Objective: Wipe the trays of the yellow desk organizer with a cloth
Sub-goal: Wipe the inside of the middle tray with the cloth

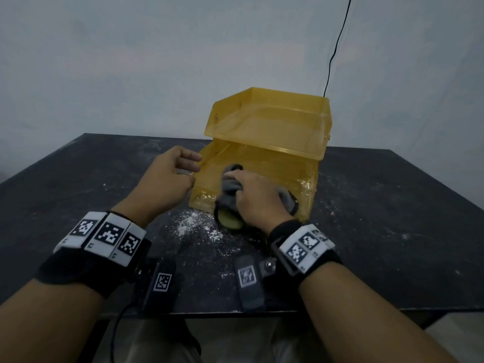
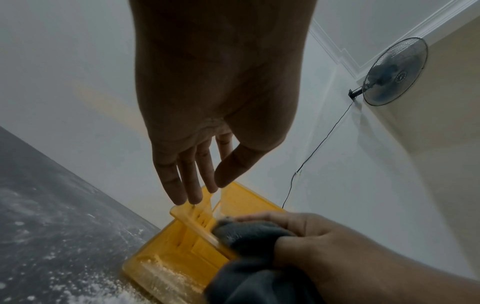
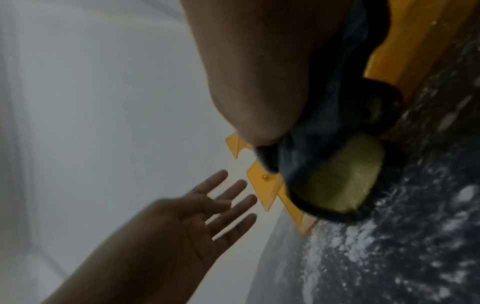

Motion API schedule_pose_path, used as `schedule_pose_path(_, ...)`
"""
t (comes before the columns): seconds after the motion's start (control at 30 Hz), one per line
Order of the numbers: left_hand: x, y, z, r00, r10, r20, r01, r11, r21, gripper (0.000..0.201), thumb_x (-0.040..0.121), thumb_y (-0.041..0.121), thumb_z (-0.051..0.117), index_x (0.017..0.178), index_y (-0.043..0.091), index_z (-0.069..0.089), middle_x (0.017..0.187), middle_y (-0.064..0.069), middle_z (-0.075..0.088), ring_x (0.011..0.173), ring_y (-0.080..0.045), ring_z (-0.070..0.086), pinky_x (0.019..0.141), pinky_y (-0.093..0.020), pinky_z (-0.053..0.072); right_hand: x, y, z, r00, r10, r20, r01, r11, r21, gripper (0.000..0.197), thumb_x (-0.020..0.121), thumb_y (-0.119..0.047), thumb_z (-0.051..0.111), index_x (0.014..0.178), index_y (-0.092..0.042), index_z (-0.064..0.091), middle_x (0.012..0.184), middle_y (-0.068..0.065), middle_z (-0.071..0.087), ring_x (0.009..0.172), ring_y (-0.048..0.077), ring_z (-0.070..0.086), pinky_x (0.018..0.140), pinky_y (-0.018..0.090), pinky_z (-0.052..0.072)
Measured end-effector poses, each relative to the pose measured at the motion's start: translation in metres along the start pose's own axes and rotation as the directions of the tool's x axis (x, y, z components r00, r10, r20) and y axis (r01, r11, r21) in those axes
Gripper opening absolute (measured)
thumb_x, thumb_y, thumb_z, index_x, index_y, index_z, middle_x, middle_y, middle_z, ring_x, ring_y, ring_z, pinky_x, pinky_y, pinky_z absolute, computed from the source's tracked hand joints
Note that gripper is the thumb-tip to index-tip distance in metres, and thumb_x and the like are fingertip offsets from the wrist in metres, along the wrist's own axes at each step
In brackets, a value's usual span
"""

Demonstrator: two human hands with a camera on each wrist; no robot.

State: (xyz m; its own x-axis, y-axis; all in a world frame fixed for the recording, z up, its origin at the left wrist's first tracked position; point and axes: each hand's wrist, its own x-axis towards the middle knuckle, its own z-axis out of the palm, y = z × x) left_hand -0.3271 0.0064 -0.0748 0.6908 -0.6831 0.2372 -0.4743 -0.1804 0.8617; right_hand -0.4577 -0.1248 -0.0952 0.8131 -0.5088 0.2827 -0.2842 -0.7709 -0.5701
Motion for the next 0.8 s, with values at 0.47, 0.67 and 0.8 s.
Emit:
schedule_pose_path(0.47,-0.009,0.019,0.001,0.881,-0.070,0.469,0.143,0.982,-0.122,0.030,0.092,0.025,0.059,0.098,0.000,0.075,0.093,-0.013,0.074,0.087,-0.027,0.070,0.084,-0.044,0.055,-0.040,0.008,0.003,0.946,0.214,-0.242,0.000,0.750,0.661,0.023,0.086,0.001,0.064,0.097,-0.019,0.066,0.096,-0.003,0.070,0.083,-0.003,0.065,0.069,0.020,0.056)
schedule_pose_path(0.67,-0.005,0.036,0.018,0.912,-0.087,0.401,0.251,0.892,-0.376,0.047,0.094,0.039,0.057,0.109,-0.005,0.066,0.103,-0.022,0.068,0.091,-0.031,0.066,0.082,-0.043,0.053,-0.050,0.023,-0.004,0.966,0.155,-0.206,-0.045,0.889,0.455,0.021,0.088,-0.006,0.065,0.094,-0.026,0.069,0.089,-0.010,0.071,0.083,0.007,0.067,0.076,0.035,0.060)
schedule_pose_path(0.8,-0.002,0.040,0.028,0.933,-0.132,0.336,0.279,0.854,-0.439,0.043,0.094,0.041,0.059,0.105,0.001,0.066,0.094,-0.019,0.070,0.084,-0.029,0.067,0.077,-0.039,0.057,-0.054,0.027,-0.015,0.969,0.142,-0.204,-0.050,0.915,0.399,0.024,0.084,-0.001,0.065,0.091,-0.024,0.067,0.088,-0.009,0.069,0.082,0.009,0.066,0.074,0.033,0.059)
